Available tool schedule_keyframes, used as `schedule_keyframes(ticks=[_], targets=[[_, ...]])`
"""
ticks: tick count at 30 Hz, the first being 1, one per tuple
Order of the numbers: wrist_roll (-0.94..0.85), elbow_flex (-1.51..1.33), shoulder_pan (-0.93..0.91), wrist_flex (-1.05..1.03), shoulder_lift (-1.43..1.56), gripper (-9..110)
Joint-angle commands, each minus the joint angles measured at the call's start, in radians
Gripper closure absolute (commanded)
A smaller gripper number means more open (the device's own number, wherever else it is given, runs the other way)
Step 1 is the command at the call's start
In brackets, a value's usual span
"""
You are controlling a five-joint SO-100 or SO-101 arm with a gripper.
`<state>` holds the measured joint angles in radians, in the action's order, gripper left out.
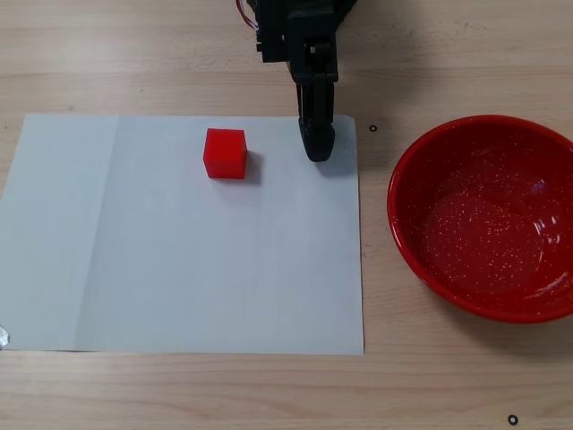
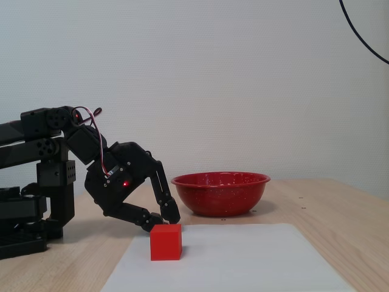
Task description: Grasp the red cube and put it in the red bowl.
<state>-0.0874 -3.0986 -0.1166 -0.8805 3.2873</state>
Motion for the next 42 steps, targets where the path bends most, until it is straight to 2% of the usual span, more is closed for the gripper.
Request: schedule_keyframes(ticks=[1,24,42], targets=[[0.023,-0.005,-0.011,-0.012,-0.012,101],[0.032,-0.003,-0.011,-0.017,-0.012,101],[0.161,0.262,0.058,-0.233,-0.166,101]])
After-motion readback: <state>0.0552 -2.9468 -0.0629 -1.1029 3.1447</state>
